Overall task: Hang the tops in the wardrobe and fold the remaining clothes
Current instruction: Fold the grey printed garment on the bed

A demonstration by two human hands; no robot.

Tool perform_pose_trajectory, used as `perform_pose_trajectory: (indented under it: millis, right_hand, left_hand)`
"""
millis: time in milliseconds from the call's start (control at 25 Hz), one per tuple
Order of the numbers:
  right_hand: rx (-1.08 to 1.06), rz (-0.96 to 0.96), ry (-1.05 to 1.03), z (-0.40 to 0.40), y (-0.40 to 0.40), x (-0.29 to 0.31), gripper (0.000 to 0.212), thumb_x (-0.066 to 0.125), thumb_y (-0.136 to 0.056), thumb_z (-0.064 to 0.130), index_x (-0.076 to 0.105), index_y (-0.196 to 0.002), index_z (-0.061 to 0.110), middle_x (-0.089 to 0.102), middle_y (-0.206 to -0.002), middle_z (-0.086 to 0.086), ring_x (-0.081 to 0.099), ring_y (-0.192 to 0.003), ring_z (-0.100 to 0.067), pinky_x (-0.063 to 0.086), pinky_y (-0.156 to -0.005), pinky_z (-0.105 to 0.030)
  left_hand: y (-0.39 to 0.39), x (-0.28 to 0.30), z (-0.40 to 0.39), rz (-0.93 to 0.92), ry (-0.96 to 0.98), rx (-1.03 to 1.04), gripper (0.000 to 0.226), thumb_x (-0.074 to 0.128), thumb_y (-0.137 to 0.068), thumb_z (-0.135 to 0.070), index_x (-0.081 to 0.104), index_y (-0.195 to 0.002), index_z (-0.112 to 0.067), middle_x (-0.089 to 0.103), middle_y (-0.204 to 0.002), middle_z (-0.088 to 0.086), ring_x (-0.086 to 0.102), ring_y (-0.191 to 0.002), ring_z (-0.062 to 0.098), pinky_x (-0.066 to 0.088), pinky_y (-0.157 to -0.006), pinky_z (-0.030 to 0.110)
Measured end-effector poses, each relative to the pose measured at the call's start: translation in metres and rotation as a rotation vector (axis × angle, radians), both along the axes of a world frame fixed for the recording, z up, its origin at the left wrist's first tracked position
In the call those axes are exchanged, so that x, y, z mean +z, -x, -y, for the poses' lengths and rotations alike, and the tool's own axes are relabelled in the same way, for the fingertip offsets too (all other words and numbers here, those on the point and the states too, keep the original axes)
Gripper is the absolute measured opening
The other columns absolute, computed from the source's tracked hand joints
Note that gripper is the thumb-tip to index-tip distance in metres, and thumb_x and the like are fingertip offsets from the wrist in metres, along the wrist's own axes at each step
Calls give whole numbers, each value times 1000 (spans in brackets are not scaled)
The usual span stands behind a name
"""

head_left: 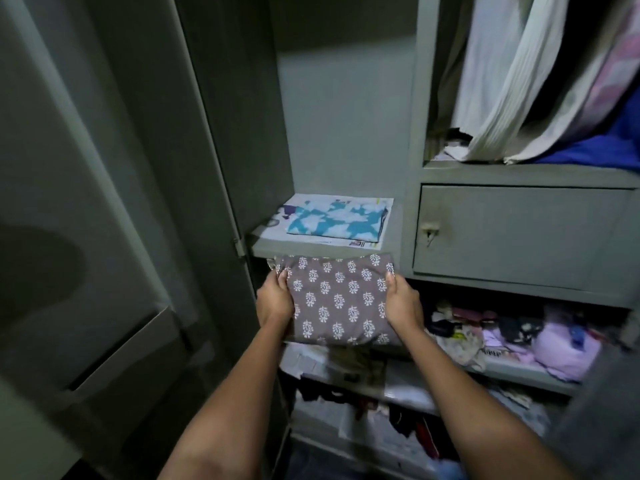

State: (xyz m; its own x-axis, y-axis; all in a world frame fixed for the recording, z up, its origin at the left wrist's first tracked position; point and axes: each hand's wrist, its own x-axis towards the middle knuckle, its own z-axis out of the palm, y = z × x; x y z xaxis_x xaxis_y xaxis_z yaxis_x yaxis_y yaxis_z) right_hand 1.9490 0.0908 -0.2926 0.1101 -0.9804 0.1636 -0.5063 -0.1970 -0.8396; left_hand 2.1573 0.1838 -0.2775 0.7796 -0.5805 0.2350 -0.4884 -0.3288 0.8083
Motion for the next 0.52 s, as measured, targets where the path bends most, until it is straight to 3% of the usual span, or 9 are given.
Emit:
perform_pose_trajectory:
  millis: [160,280,400,520]
  right_hand:
    - [5,59,48,63,-53,31,41,27,-102,45,56,-102,17,65,-101,-16,57,-84,-30,41,-67,-33]
    - [-18,27,51,104,-91,39,40,26,-101,49,54,-101,20,64,-101,-17,60,-88,-34,47,-73,-36]
    - [-110,22,59,162,-120,50,41,24,-100,49,54,-103,21,64,-105,-18,60,-92,-37,47,-78,-39]
    - [-233,2,69,217,-138,69,42,23,-101,47,56,-109,22,63,-109,-16,56,-88,-33,40,-72,-35]
  left_hand:
    - [-54,25,75,17,30,51,36,34,-102,-38,59,-116,-16,64,-113,20,58,-102,38,43,-79,36]
    - [-90,29,121,9,2,80,36,34,-101,-38,59,-118,-20,64,-115,17,58,-105,36,40,-78,35]
    - [-125,42,189,35,49,6,34,35,-101,-36,60,-115,-18,64,-113,18,58,-103,37,41,-79,37]
    - [-149,65,265,74,115,-119,33,37,-101,-33,62,-111,-14,65,-111,19,58,-101,37,41,-78,36]
